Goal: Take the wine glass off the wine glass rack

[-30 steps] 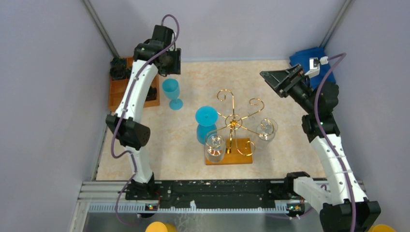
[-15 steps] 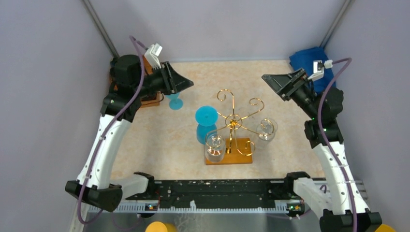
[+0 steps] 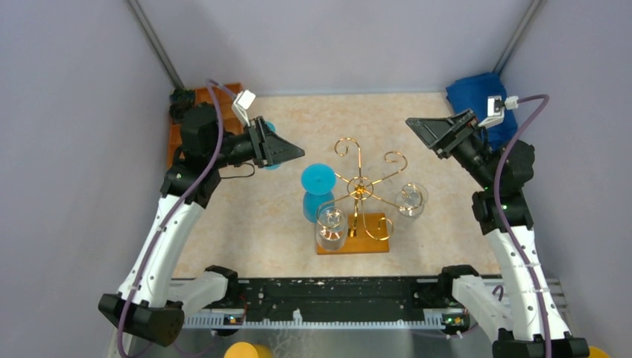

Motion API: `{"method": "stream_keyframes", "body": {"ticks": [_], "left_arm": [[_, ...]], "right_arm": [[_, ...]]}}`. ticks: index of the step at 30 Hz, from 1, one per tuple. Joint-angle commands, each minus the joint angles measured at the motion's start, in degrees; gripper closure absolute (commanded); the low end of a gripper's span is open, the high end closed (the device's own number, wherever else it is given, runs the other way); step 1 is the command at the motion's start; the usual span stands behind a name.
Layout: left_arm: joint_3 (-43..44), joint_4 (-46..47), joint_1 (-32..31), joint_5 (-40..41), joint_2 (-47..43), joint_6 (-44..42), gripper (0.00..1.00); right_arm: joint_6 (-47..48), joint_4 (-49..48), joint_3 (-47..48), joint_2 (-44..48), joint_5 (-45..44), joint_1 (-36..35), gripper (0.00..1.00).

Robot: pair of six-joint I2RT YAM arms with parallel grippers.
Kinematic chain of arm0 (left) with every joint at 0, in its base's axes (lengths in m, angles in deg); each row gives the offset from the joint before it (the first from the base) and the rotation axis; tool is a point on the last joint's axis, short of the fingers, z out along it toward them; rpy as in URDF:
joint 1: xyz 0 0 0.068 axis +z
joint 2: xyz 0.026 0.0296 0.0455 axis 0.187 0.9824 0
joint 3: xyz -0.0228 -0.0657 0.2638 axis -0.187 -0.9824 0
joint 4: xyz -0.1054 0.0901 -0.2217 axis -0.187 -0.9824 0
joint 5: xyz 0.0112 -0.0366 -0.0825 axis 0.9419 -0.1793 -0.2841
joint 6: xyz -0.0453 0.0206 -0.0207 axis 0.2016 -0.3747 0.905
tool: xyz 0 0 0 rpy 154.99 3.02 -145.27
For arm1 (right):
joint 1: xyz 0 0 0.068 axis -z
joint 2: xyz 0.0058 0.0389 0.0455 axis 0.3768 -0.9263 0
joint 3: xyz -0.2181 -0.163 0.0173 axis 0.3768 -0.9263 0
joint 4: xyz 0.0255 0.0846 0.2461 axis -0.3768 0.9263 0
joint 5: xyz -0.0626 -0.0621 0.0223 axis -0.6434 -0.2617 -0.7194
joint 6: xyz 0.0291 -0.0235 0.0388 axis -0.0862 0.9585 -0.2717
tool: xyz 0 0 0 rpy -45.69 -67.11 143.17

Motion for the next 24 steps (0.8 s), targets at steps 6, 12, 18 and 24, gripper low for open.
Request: {"method": "stream_keyframes", "body": {"ticks": [6,12,18,24], "left_arm": [[-7.1,2.6,-0.5,-3.9,-4.7,3.2,0.56],[-7.3,3.4,-2.1,-3.1,-5.1,3.5,0.57],[-6.8,4.7,-4.9,-1.9,-4.5,4.0,0.57],[-6.4,5.2,-6.8,-0.9,-4.3,4.0,0.64]], "right_arm": [[-0.9,-1.9,0.2,1.4,-0.8,-0.1,0.15],[-1.7,-2.8,-0.6,1.5,-0.9,-0.1,0.16],[-1.9,-3.4,-1.2,1.3,-0.9,-0.1,0.16],[-2.2,-4.1,-1.9,1.0,-0.8,-0.1,0.16]]}}
